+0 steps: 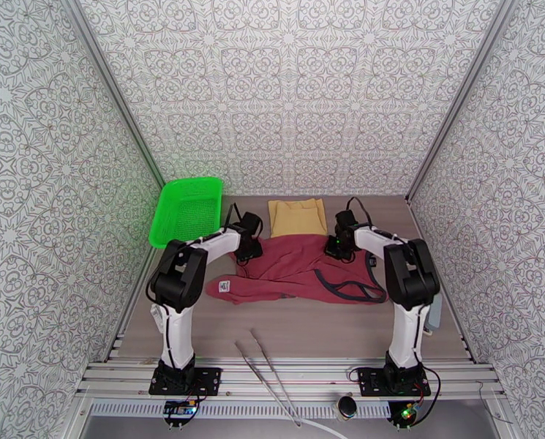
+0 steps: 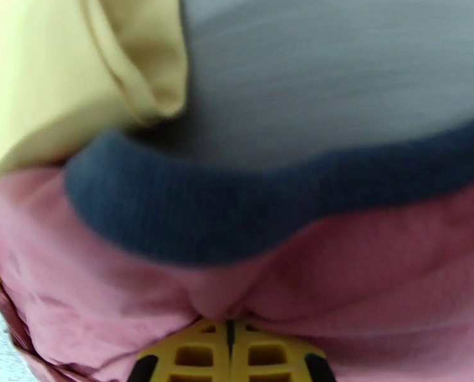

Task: Fold and stack the mixed laundry pile

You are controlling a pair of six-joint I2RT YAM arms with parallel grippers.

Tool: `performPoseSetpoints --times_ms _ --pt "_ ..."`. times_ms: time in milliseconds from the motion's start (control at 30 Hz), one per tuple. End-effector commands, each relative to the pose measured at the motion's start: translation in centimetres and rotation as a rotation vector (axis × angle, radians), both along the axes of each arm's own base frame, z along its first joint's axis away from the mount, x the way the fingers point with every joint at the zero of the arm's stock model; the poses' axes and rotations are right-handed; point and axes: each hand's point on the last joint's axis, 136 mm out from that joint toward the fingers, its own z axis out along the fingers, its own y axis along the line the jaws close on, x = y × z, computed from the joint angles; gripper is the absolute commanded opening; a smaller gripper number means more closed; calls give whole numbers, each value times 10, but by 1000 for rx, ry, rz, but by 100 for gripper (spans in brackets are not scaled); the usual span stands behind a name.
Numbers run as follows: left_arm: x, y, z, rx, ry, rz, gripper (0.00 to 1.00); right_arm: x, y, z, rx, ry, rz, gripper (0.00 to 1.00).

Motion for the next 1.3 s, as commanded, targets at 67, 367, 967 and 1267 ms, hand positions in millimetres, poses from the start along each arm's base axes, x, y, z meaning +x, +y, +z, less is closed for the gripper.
performPoseSetpoints --times_ms 67,367,967,1267 --pt "16 18 -26 16 47 36 36 22 1 -17 -26 36 -70 0" --pt "41 35 -59 45 111 38 35 46 1 -21 -49 42 -114 0" --pt "44 30 88 -5 -147 -7 68 6 -6 77 -87 -125 57 37" --pt "-6 26 148 -30 -233 -36 72 -97 -43 60 -167 -53 -8 45"
